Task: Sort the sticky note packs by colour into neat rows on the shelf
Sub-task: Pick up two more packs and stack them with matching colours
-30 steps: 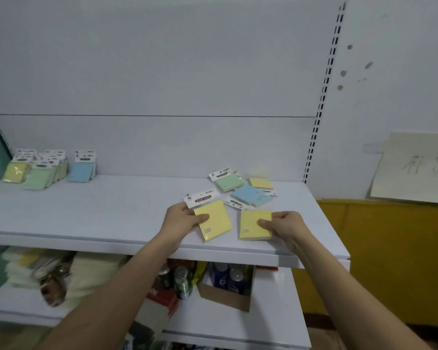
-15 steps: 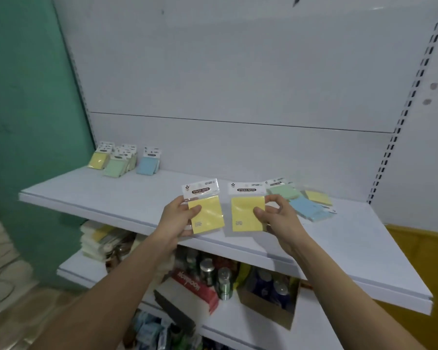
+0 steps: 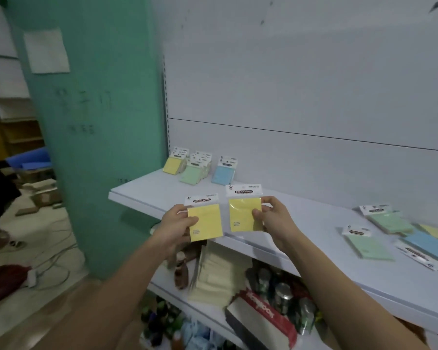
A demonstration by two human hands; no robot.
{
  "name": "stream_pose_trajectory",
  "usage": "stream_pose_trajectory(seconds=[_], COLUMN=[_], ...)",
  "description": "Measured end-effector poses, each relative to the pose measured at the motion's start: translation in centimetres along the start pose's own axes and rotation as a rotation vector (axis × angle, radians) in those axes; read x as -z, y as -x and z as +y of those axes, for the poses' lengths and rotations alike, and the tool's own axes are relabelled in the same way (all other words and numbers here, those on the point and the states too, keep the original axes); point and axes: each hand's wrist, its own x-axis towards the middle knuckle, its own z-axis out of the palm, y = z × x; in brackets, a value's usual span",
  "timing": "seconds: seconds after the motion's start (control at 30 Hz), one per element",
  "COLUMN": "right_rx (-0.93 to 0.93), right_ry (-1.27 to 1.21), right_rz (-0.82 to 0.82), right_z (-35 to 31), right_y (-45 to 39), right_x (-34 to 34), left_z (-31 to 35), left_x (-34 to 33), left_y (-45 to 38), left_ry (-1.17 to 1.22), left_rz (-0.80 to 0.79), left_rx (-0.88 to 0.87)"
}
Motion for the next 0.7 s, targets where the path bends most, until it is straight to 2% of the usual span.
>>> stream_pose_trajectory(seconds=[0.3,0.7], right_rx=[0.002,-0.003], right_ry=[-0.028,-0.064], right_rz=[-0.016,0.111], right_z=[-0.6,0.0], right_y=[-5.5,-20.7], right_x=[-11.7,-16.8], left_z=[1.2,1.8], left_x=[10.9,14.0], left_y=[-6.9,-23.3], left_ry=[0.06,-0.009], left_rz=[0.024,0.0], left_rx=[-0.064,-0.041])
